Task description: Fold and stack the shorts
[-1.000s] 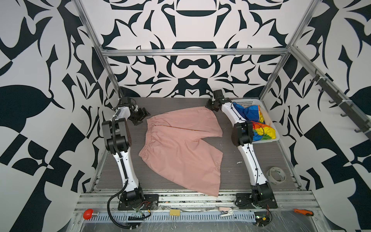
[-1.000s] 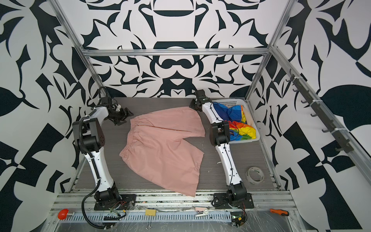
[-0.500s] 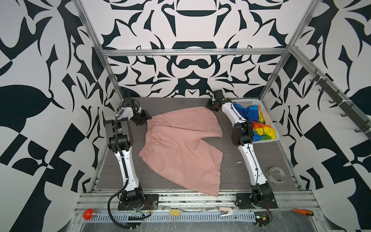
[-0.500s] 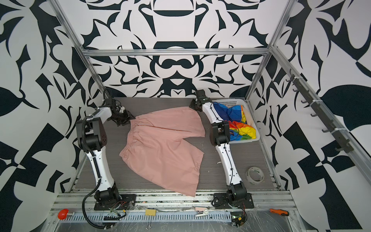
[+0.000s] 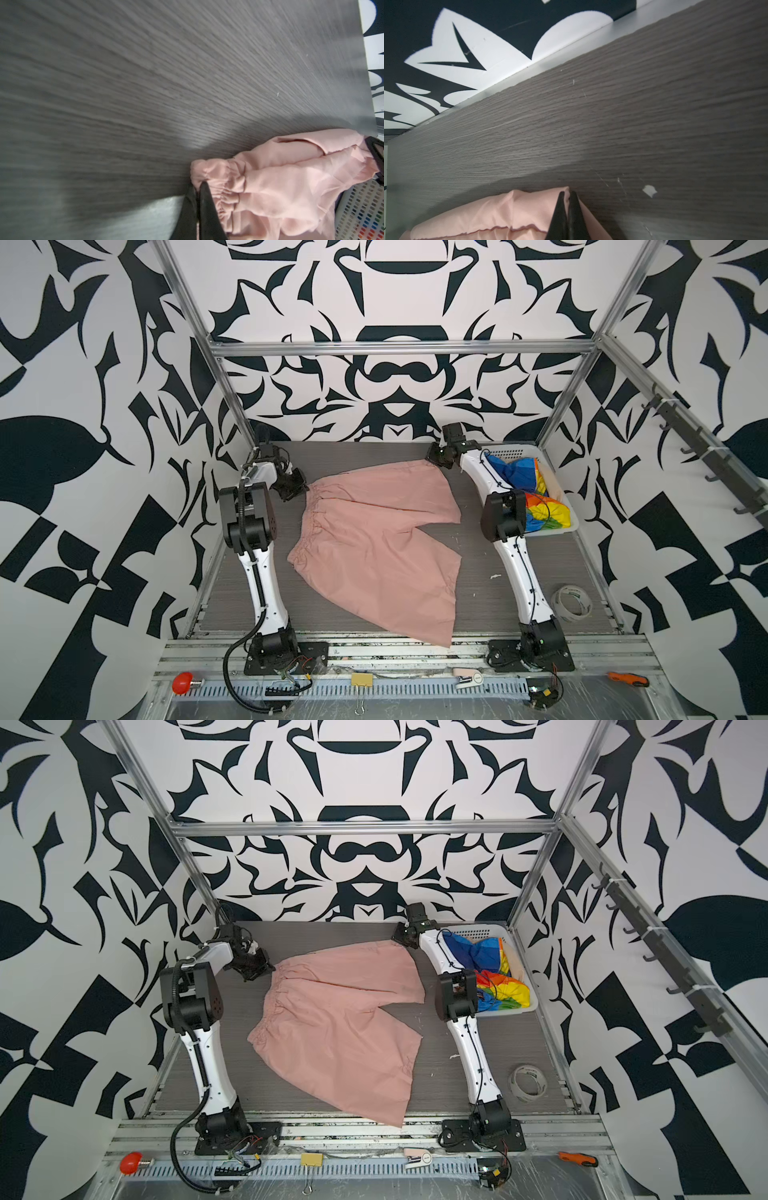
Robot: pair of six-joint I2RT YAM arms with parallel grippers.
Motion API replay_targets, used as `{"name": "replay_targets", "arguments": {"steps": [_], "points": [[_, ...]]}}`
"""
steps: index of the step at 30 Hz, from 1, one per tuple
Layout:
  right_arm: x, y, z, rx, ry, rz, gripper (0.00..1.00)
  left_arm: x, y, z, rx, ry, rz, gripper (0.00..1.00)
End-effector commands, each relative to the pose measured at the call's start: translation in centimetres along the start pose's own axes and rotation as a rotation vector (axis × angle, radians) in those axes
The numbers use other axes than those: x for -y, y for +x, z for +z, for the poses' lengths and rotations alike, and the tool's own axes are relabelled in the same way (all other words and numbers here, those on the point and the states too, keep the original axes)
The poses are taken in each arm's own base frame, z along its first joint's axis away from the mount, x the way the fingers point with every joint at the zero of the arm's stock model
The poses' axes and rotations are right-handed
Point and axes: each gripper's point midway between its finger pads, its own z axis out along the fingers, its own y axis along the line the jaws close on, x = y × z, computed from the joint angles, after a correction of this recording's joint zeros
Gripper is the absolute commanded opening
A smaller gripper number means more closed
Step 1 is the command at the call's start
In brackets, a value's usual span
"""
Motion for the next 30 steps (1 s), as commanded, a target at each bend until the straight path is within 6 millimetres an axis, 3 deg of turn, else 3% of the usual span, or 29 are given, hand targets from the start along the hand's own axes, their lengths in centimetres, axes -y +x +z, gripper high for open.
{"name": "replay_targets", "arguments": {"steps": [1, 6, 13, 18, 21, 22, 25, 30], "points": [[-3.7, -2.9, -3.9, 0.073, -0.075, -0.032, 0.00, 1.0, -1.1, -0.5, 0.043, 0.018, 0.004, 0.00], [-4.7, -4.5, -5.8, 0.104, -0.109, -0.047, 0.00, 2.9, -3.4, -2.8, 0.125, 0.109, -0.023, 0.00], [-6.6, -9.1, -12.3, 0.208, -0.188, -0.054, 0.00, 4.5, -7.0, -6.0, 0.235, 0.184, -0.028, 0.00], [-8.1, -10.3, -16.3, 0.236, -0.236, -0.088, 0.00, 5.8, -9.1, -8.4, 0.303, 0.291, -0.063, 0.00], [-8.8, -10.1, -18.0, 0.226, -0.247, -0.116, 0.00, 6.3, -9.9, -10.1, 0.344, 0.340, -0.072, 0.00], [-9.6, -10.3, -19.7, 0.237, -0.265, -0.129, 0.00, 6.4, -10.1, -10.8, 0.359, 0.362, -0.078, 0.00], [-10.6, -9.7, -22.4, 0.221, -0.287, -0.148, 0.00, 6.6, -10.4, -12.8, 0.398, 0.413, -0.088, 0.00], [-10.9, -6.4, -25.9, 0.170, -0.291, -0.167, 0.00, 6.6, -9.7, -16.5, 0.471, 0.453, -0.076, 0.00]]}}
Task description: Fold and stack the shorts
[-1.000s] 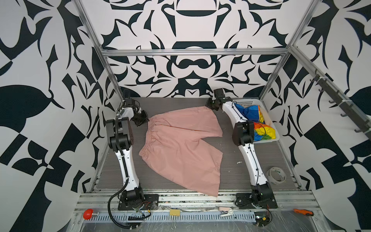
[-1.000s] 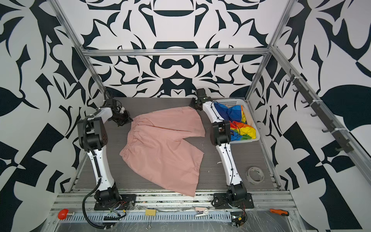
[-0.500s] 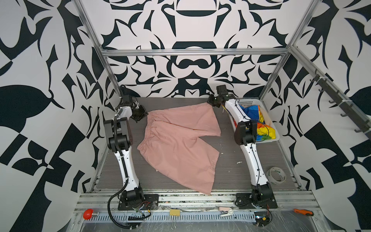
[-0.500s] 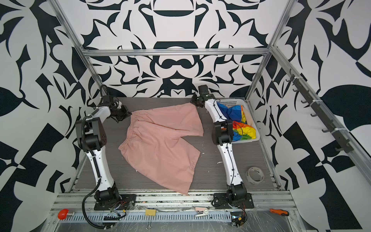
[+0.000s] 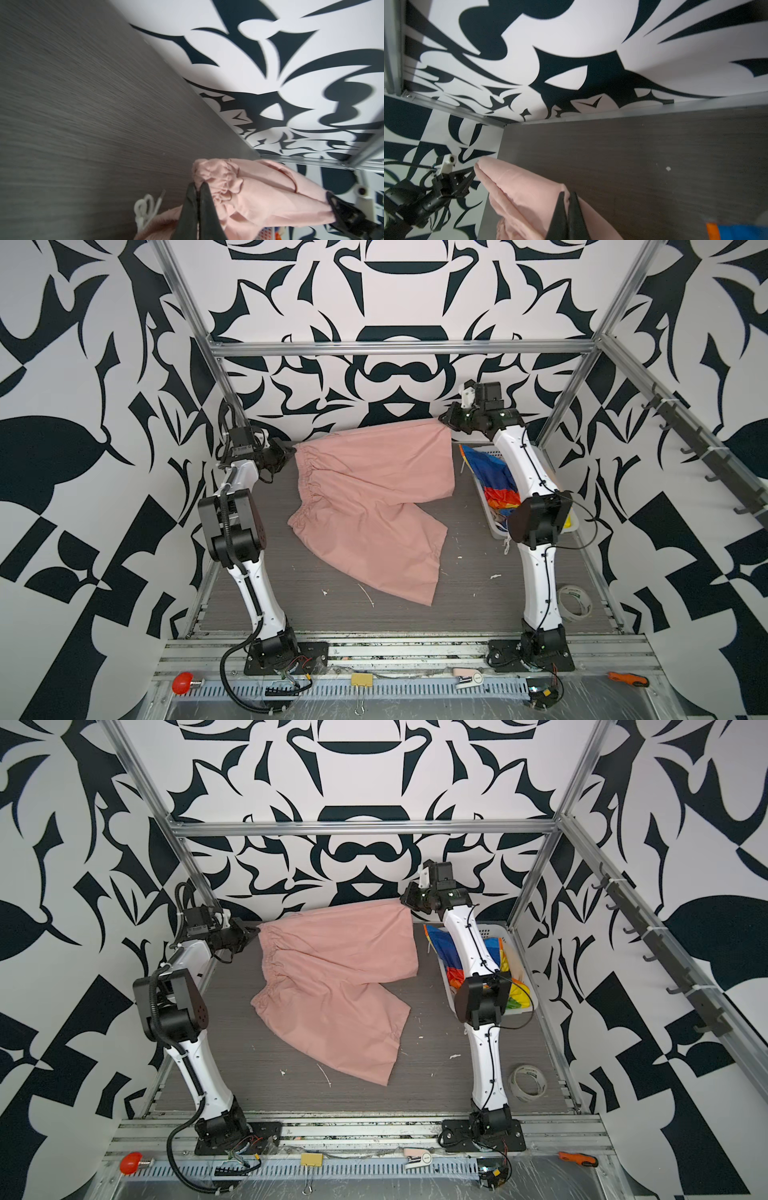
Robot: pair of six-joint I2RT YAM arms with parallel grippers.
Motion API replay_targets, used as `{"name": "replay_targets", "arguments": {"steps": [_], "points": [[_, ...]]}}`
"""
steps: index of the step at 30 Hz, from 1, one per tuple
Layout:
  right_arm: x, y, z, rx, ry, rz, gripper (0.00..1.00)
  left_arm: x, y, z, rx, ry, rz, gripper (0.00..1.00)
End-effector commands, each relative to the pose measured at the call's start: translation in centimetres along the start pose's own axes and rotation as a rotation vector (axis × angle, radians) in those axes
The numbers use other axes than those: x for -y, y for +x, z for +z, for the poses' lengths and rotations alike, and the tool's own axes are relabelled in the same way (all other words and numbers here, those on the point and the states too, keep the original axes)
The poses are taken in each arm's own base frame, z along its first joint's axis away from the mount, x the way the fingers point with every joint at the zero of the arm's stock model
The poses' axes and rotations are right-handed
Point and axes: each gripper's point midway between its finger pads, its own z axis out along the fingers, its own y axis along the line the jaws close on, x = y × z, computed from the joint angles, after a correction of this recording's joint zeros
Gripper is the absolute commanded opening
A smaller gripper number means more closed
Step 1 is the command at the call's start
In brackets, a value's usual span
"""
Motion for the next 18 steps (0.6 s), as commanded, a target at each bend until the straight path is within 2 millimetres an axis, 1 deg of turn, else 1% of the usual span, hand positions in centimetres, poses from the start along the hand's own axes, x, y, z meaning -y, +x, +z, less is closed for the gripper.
{"name": "replay_targets", "arguments": {"steps": [1, 2, 3, 5, 7, 8, 9, 11, 12, 13, 14, 16, 17, 18], "points": [[-2.3, 0.1, -5.0, 0.035, -0.016, -0.057, 0.00, 1.9, -2.5, -3.9, 0.118, 0.051, 0.027, 0.00], [-2.6, 1.3, -5.7, 0.023, -0.018, -0.063, 0.00, 2.0, -2.1, -4.5, 0.119, 0.055, 0.023, 0.00], [-2.6, 2.9, -6.0, 0.000, -0.015, -0.065, 0.00, 1.9, -1.7, -5.1, 0.123, 0.055, 0.014, 0.00], [-3.0, 6.5, -6.9, -0.040, -0.011, -0.090, 0.00, 1.5, -0.5, -6.7, 0.147, 0.059, -0.012, 0.00], [-2.4, 11.1, -7.1, -0.090, 0.002, -0.099, 0.00, 0.9, 1.2, -7.8, 0.161, 0.057, -0.030, 0.00], [-2.0, 13.7, -7.2, -0.121, 0.002, -0.099, 0.00, -0.4, 1.4, -9.3, 0.186, 0.032, -0.052, 0.00], [-1.6, 16.1, -7.2, -0.158, 0.005, -0.099, 0.00, -1.1, 2.2, -9.9, 0.189, 0.011, -0.070, 0.00], [-0.2, 22.0, -7.1, -0.242, 0.031, -0.095, 0.00, -3.0, 4.1, -11.4, 0.202, -0.042, -0.122, 0.00], [0.4, 24.4, -6.9, -0.274, 0.036, -0.086, 0.00, -3.9, 5.0, -12.0, 0.208, -0.062, -0.149, 0.00], [1.5, 27.3, -6.7, -0.317, 0.045, -0.058, 0.00, -4.7, 6.0, -12.6, 0.226, -0.075, -0.173, 0.00], [2.4, 29.8, -6.4, -0.351, 0.048, -0.030, 0.00, -5.5, 6.9, -13.3, 0.245, -0.099, -0.193, 0.00], [4.1, 33.5, -5.9, -0.403, 0.072, 0.012, 0.00, -6.7, 8.4, -14.2, 0.264, -0.154, -0.216, 0.00], [4.9, 35.1, -5.8, -0.427, 0.084, 0.032, 0.00, -7.0, 9.2, -14.4, 0.261, -0.168, -0.221, 0.00], [5.5, 36.0, -5.6, -0.438, 0.094, 0.046, 0.00, -7.3, 9.7, -14.5, 0.255, -0.175, -0.224, 0.00]]}}
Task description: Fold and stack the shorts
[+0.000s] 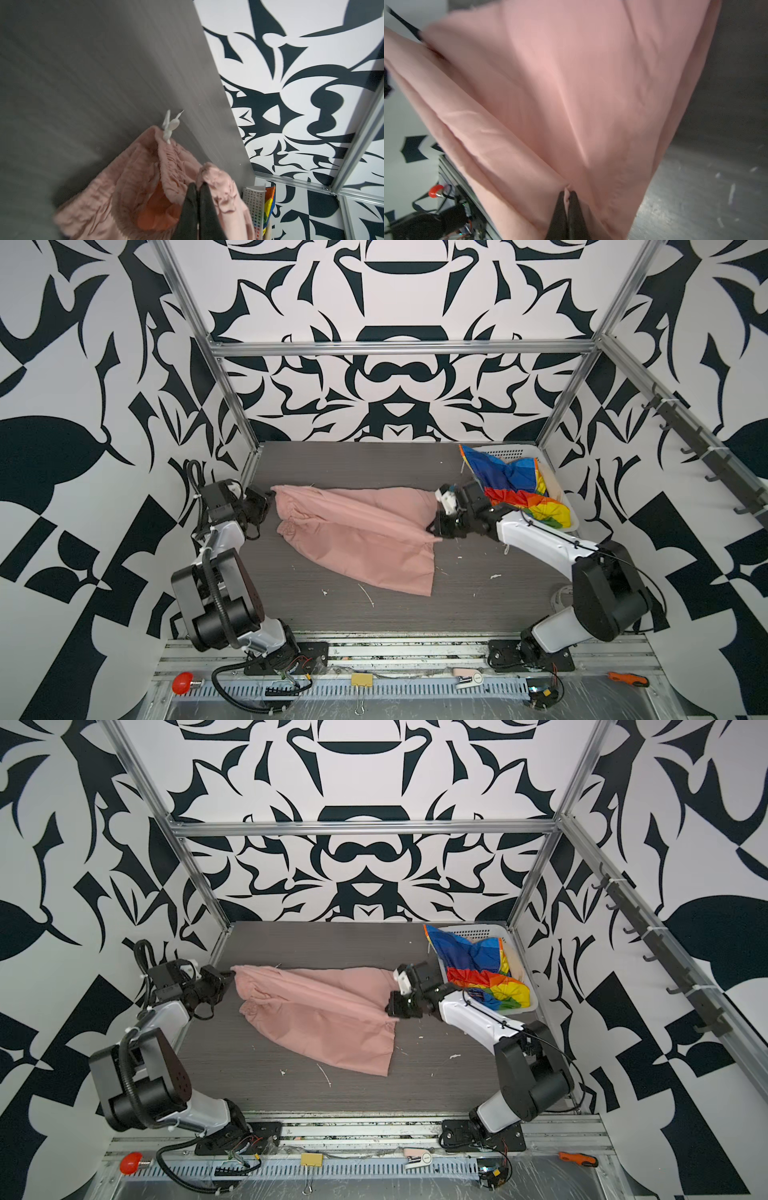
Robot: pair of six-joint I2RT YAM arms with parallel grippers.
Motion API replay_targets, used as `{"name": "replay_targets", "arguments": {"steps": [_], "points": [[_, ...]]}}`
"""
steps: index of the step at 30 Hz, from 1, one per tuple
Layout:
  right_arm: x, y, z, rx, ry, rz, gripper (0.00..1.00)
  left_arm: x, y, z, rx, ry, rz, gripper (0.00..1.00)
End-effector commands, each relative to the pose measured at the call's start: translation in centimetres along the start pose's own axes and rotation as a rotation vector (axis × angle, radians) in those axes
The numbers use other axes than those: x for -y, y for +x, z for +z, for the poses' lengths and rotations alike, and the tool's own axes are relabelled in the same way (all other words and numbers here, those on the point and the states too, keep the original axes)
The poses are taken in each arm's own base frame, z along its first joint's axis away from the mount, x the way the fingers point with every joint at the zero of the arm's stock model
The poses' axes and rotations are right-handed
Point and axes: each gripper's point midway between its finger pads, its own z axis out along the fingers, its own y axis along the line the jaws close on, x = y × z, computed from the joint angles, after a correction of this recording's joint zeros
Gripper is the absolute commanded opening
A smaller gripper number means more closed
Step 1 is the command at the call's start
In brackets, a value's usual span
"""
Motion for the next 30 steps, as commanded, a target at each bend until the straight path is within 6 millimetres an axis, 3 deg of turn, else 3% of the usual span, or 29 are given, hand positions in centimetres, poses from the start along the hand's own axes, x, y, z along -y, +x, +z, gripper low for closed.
{"name": "replay_targets", "arguments": {"steps": [1, 6, 9, 12, 14, 16, 19, 21, 23, 25, 27, 30], "points": [[1.9, 0.3, 1.4, 0.048, 0.024, 0.067, 0.00, -1.2, -0.6, -1.1, 0.086, -0.059, 0.000, 0.00], [6.0, 0.3, 3.9, -0.006, 0.155, 0.101, 0.00, -3.5, 2.3, -0.9, 0.014, -0.087, -0.040, 0.00], [8.1, -1.7, 4.5, -0.004, 0.195, 0.144, 0.00, -4.2, 3.5, -0.5, -0.012, -0.097, -0.050, 0.00], [9.1, -4.9, 4.3, 0.025, 0.230, 0.142, 0.00, -2.9, 4.6, 1.1, -0.060, -0.086, -0.022, 0.00], [9.3, -7.9, 3.4, 0.055, 0.269, 0.121, 0.00, -1.0, 5.9, 3.0, -0.119, -0.067, 0.018, 0.00], [8.6, -10.6, 1.8, 0.093, 0.257, 0.115, 0.00, 0.9, 6.0, 4.3, -0.147, -0.037, 0.048, 0.00], [5.8, -14.0, -2.1, 0.179, 0.229, 0.063, 0.00, 3.4, 4.5, 5.1, -0.145, 0.010, 0.072, 0.00], [4.0, -14.9, -4.8, 0.221, 0.225, 0.022, 0.00, 5.0, 3.5, 5.1, -0.134, 0.032, 0.108, 0.01], [2.7, -14.6, -6.9, 0.243, 0.213, -0.009, 0.00, 6.0, 2.9, 4.8, -0.133, 0.038, 0.156, 0.04], [1.8, -13.2, -7.5, 0.239, 0.192, -0.028, 0.00, 5.9, 3.1, 4.7, -0.147, 0.032, 0.170, 0.10], [1.5, -11.1, -6.8, 0.209, 0.177, -0.043, 0.00, 5.1, 3.7, 4.5, -0.167, 0.025, 0.145, 0.26], [1.4, -6.9, -3.5, 0.117, 0.150, -0.070, 0.00, 2.4, 4.5, 3.8, -0.178, -0.006, 0.066, 0.44]]}}
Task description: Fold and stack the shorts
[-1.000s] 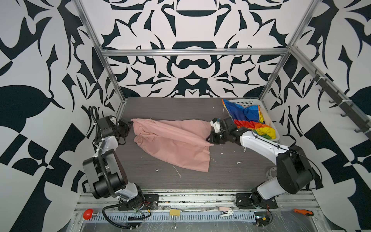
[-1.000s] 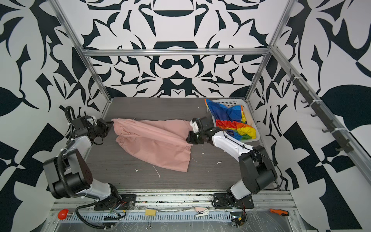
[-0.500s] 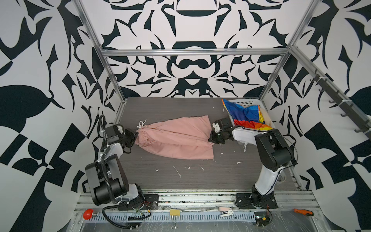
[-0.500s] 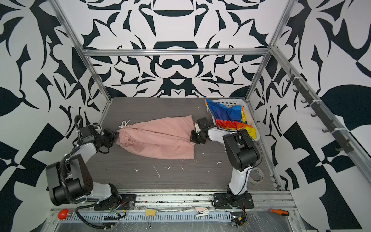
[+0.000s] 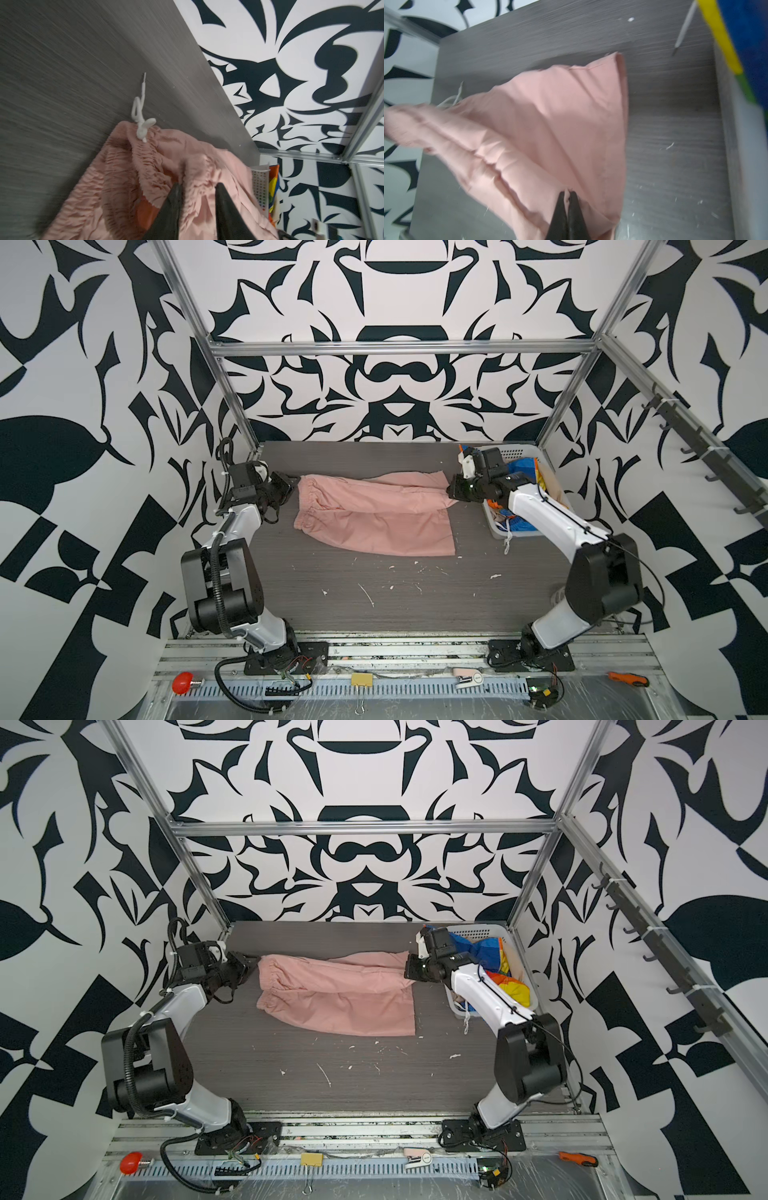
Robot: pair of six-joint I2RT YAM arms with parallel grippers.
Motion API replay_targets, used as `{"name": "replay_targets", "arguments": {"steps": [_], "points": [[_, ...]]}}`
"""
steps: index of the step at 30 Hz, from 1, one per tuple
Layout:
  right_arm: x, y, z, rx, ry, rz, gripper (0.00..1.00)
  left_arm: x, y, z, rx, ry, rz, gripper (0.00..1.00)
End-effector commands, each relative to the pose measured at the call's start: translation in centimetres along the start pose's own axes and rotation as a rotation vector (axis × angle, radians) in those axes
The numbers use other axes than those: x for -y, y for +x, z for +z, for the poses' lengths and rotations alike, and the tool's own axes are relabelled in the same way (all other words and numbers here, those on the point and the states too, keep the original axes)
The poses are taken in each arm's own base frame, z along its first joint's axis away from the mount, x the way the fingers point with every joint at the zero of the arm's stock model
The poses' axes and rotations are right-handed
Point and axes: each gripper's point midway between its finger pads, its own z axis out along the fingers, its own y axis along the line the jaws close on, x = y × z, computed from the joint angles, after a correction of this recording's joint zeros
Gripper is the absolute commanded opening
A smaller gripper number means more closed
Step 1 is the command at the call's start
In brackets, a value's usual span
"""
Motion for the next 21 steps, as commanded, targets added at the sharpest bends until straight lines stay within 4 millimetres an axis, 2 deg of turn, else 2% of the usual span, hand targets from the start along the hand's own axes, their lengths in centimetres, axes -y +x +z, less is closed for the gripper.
{"name": "replay_targets", "arguments": {"steps": [1, 4, 6, 7, 8, 12, 16, 21], "points": [[0.6, 8.0, 3.4, -0.203, 0.014, -0.037, 0.00, -3.5, 1.9, -1.4, -0.027, -0.058, -0.111, 0.50], [1.7, 11.7, 5.3, -0.278, 0.044, -0.041, 0.00, -6.0, 1.3, -4.0, 0.049, -0.093, -0.194, 0.65], [2.6, 13.1, 5.9, -0.293, 0.053, -0.021, 0.00, -6.2, 1.0, -5.1, 0.084, -0.096, -0.199, 0.82], [3.0, 13.5, 6.1, -0.296, 0.060, -0.016, 0.00, -5.9, 1.0, -5.4, 0.084, -0.093, -0.195, 0.96], [3.3, 13.9, 6.3, -0.302, 0.066, -0.014, 0.00, -5.6, 1.2, -5.5, 0.067, -0.089, -0.198, 1.00], [3.9, 14.2, 6.9, -0.311, 0.083, -0.018, 0.00, -4.8, 2.6, -4.1, -0.039, -0.012, -0.322, 0.99], [4.6, 13.8, 7.3, -0.307, 0.096, -0.017, 0.00, -4.5, 4.4, -2.3, -0.157, 0.077, -0.519, 0.99], [5.0, 13.4, 7.5, -0.296, 0.097, -0.015, 0.00, -4.2, 6.3, -2.4, -0.266, 0.088, -0.724, 1.00]]}}
